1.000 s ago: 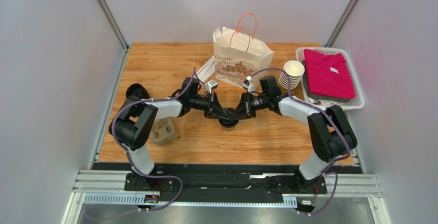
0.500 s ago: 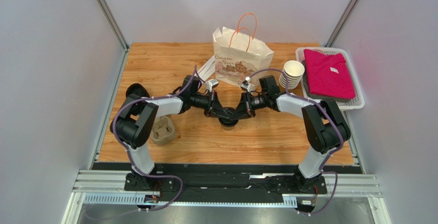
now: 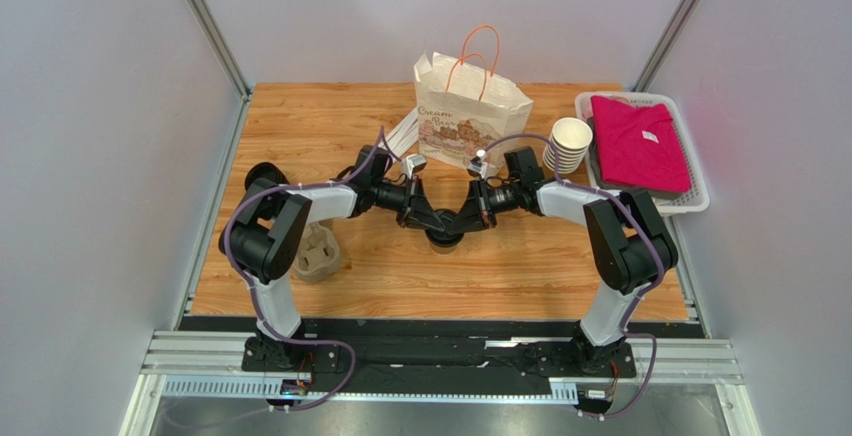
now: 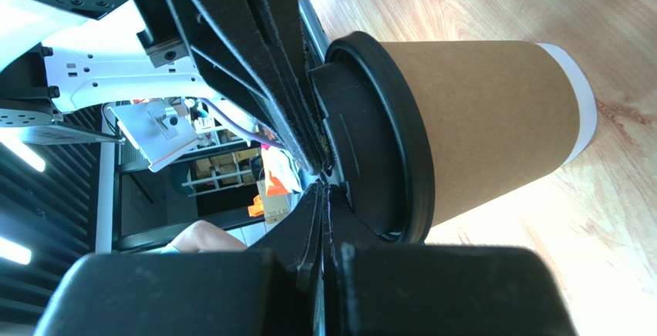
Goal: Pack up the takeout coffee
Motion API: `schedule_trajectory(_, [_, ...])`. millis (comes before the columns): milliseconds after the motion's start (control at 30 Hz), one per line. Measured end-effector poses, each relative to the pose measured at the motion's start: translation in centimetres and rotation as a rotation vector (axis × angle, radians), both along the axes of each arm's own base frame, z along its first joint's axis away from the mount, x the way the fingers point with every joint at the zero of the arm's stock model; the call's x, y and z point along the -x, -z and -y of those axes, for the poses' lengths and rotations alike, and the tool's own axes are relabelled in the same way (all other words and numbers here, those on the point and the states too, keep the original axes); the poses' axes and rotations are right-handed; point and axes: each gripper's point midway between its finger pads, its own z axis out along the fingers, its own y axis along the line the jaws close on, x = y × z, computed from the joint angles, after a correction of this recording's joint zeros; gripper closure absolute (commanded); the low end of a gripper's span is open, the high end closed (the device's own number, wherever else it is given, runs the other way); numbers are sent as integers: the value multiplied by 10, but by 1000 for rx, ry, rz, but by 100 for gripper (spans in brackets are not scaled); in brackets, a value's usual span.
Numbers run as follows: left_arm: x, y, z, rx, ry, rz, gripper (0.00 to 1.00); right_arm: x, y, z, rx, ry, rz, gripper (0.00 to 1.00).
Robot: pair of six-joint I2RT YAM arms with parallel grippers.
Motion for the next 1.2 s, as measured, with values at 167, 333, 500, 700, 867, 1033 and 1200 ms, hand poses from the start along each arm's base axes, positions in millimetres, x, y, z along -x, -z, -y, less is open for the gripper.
schedule_trajectory(167, [0, 2, -1, 21, 23, -24, 100, -1, -1, 0, 3, 3, 0, 100])
schedule_trajectory(333, [-1, 3, -2, 32, 39, -50, 100, -3, -1, 0, 15, 10, -6, 100])
schedule_trajectory(500, [-1, 3, -3, 30, 41, -61, 100, -3, 0, 0, 20, 8, -12, 100])
schedule_trajectory(700, [-2, 3, -3, 24, 47, -61, 100, -3, 1, -1, 11, -5, -11, 100])
schedule_trajectory(867, [-2, 1, -3, 24, 52, -53, 100, -3, 0, -1, 5, -9, -10, 100])
schedule_trajectory(1033, [-8, -1, -3, 23, 43, -20, 100, -3, -2, -2, 10, -4, -7, 98])
schedule_trajectory(1200, [-21, -4, -2, 13, 15, 33, 100, -1, -5, -6, 36, 10, 8, 94])
